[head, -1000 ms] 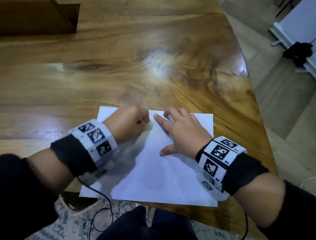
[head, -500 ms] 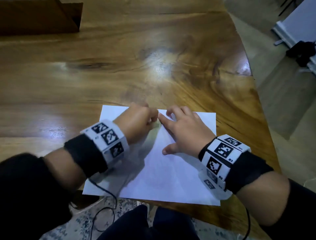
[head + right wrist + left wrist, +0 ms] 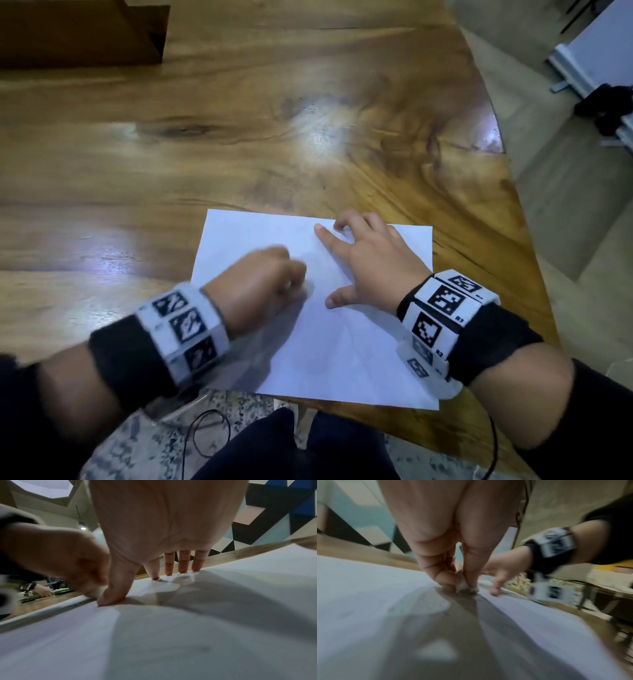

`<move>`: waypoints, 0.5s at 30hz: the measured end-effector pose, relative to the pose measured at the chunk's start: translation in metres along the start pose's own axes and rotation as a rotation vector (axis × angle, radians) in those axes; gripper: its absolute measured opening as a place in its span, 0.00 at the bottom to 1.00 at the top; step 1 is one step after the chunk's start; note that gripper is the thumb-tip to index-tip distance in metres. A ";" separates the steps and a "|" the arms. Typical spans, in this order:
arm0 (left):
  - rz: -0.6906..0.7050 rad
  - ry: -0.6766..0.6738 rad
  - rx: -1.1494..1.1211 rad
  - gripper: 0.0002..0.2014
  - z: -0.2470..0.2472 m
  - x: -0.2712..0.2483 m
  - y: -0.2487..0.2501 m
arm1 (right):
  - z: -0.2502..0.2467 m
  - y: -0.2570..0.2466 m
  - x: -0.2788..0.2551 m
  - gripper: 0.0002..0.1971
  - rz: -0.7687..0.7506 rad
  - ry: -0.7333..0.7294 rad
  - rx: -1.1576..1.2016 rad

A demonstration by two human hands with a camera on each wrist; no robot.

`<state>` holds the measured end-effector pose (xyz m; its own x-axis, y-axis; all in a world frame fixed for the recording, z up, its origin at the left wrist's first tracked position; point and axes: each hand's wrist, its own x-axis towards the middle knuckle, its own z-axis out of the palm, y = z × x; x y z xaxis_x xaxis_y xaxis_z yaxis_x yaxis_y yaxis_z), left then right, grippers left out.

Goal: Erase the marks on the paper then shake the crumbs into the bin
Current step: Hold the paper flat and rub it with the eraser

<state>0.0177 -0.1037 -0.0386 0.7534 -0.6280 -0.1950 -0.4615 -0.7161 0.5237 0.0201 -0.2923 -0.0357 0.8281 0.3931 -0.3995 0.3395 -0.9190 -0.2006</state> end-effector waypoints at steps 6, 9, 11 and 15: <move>-0.050 0.029 0.013 0.04 -0.007 0.019 -0.008 | 0.001 0.000 0.000 0.52 0.000 0.002 -0.006; -0.091 0.129 0.031 0.02 -0.006 0.028 -0.012 | 0.001 0.000 0.000 0.52 0.003 0.001 -0.001; 0.024 0.052 -0.005 0.07 0.000 0.003 -0.007 | 0.001 0.000 -0.001 0.52 0.003 0.002 0.005; 0.042 -0.162 -0.114 0.14 0.003 -0.027 -0.001 | 0.000 0.000 -0.001 0.52 0.003 -0.002 0.008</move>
<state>-0.0040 -0.0866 -0.0367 0.6452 -0.7038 -0.2972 -0.4274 -0.6550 0.6232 0.0193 -0.2922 -0.0358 0.8282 0.3905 -0.4019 0.3335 -0.9198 -0.2066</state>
